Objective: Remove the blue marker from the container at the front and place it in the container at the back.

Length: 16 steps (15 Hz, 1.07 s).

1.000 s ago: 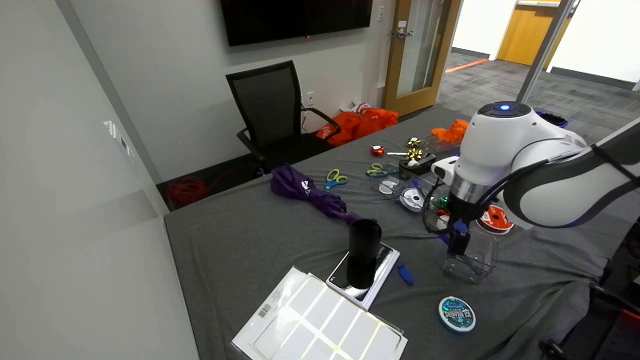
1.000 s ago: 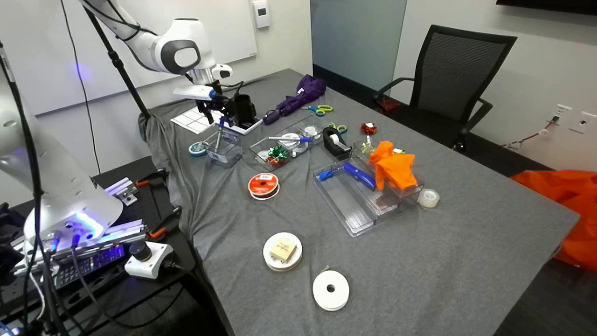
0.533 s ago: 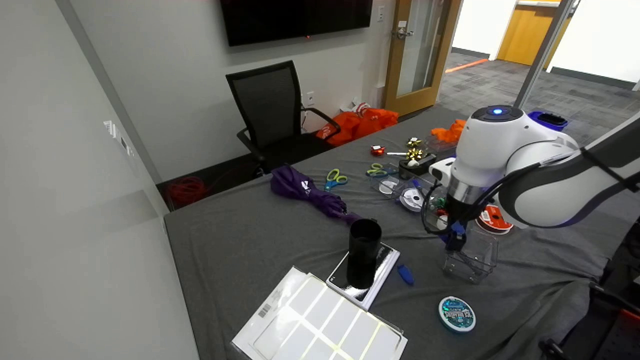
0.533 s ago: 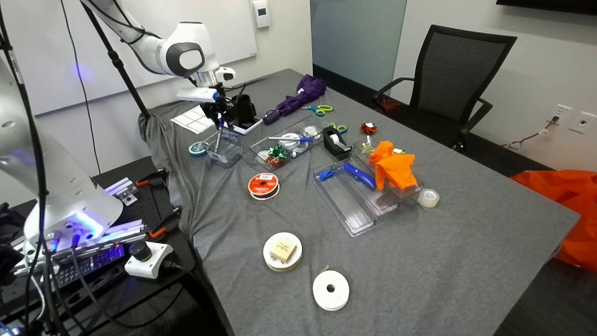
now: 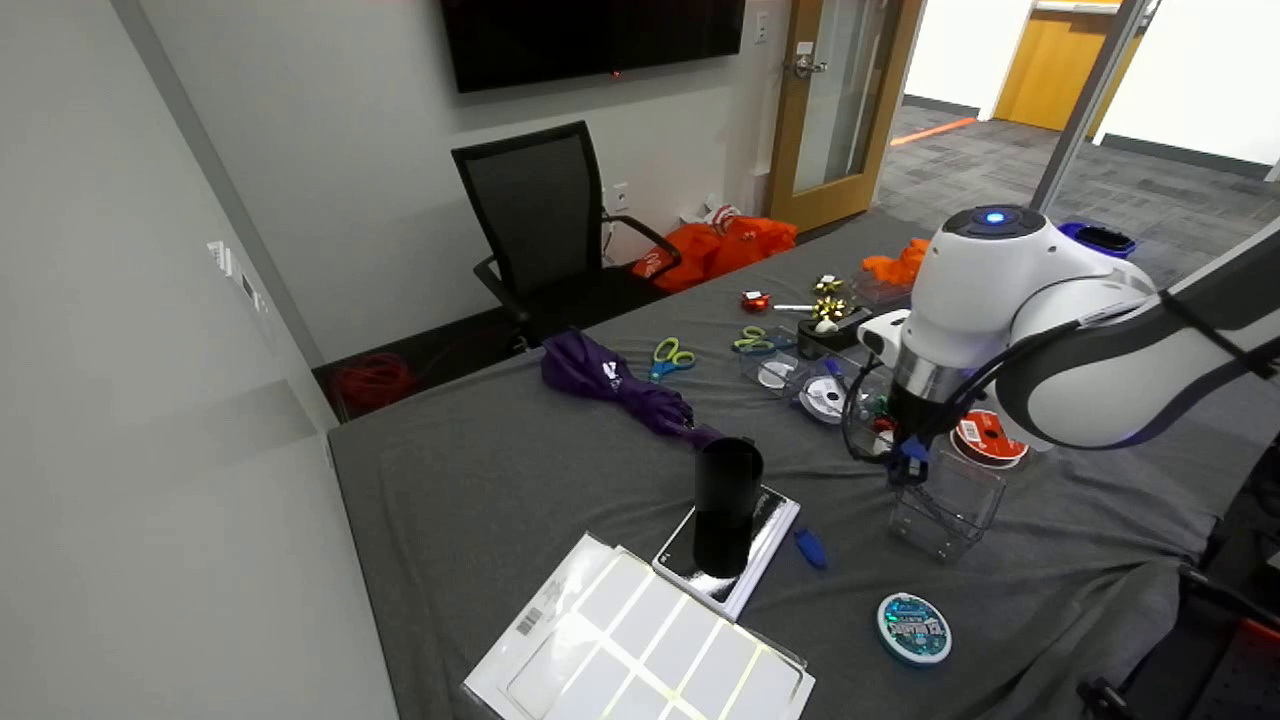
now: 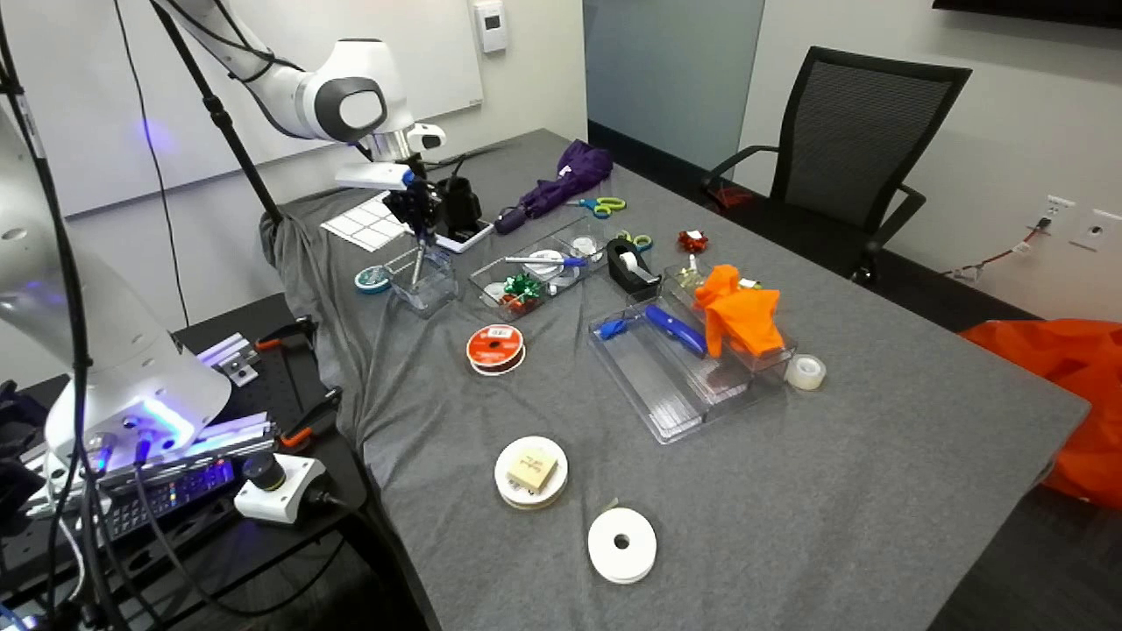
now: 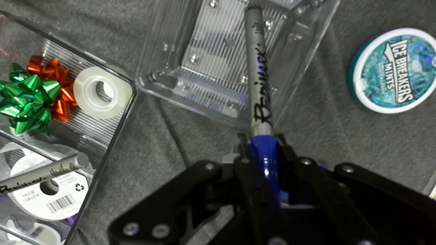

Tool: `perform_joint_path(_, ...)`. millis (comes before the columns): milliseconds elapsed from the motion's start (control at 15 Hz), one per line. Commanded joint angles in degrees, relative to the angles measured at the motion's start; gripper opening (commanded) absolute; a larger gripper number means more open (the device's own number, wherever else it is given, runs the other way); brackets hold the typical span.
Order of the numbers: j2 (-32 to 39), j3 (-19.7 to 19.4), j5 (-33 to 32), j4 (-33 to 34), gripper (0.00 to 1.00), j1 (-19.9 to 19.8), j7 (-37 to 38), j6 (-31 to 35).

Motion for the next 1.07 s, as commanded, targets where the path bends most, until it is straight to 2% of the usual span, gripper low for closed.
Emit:
perform_joint_path(0, -1.7, 1.21, 0.38, -0.98, 0.05, -1.42, -0.08, 0.06)
perform_joint_path(200, -4.82, 2.83, 5.45, -1.9, 0.05, -2.24, -2.6, -0.81)
perform_joint_path(400, -7.99, 4.49, 13.94, -1.01, 0.05, -3.09, -6.7, -3.3)
perform_joint_path(667, -12.04, 3.5, 22.14, 1.55, 0.05, -3.04, -10.22, -8.37)
perform_joint_path(867, -14.31, 1.9, 24.46, 3.51, 0.05, -3.17, -7.57, -10.33)
perform_joint_path(1000, -14.73, 0.72, 24.15, 5.12, 0.05, -3.74, -2.52, -9.04)
